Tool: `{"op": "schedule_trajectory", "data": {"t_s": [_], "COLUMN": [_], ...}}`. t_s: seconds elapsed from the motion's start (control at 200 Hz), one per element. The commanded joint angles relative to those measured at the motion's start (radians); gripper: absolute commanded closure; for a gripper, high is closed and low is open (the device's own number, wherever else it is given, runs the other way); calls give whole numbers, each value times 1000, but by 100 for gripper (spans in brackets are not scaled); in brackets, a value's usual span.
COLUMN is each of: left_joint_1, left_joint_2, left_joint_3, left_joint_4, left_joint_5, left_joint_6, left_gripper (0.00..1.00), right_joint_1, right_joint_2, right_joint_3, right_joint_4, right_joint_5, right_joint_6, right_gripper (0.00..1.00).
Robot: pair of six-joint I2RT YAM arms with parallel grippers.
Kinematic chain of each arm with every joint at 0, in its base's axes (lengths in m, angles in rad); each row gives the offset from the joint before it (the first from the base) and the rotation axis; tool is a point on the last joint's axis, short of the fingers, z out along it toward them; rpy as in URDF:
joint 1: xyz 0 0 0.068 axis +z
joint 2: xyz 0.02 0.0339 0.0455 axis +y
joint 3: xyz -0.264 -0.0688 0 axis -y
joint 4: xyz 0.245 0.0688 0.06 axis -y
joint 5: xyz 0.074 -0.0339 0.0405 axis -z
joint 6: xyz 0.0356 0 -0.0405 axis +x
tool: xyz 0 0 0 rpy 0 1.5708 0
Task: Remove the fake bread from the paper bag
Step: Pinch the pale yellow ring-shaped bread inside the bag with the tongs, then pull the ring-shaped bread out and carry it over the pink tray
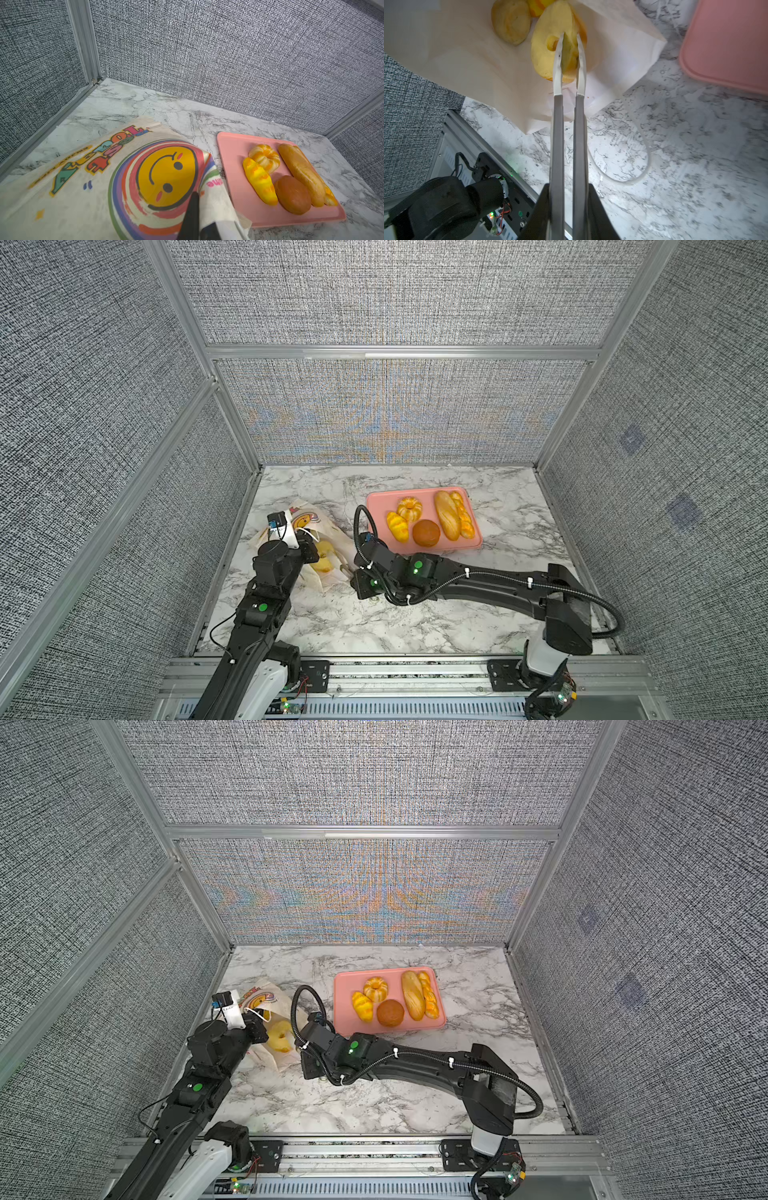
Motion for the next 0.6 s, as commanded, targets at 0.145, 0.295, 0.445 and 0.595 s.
{"op": "schedule_trajectory", "data": {"t_s": [0.145, 0.295, 0.445, 0.595], "left_joint_1": [1, 1, 1, 1], "left_joint_2": [-4, 48, 79, 88], "left_joint_3": [27, 74, 95, 102], "left_joint_4": [-67, -147, -164, -182], "left_joint_5": [-130, -188, -196, -198], "left_joint_6": [-70, -110, -128, -132], "left_gripper": [100, 100, 100, 100], "right_joint_1": [35, 57, 60, 34], "right_joint_2": [-139, -211, -266, -273], "right_joint_3": [-49, -50, -43, -34], "right_joint_4": [-87, -163, -262, -363], "right_joint_5": [174, 239, 338, 470], "right_joint_6": [-87, -152, -180, -210], "right_gripper": [100, 100, 100, 100]}}
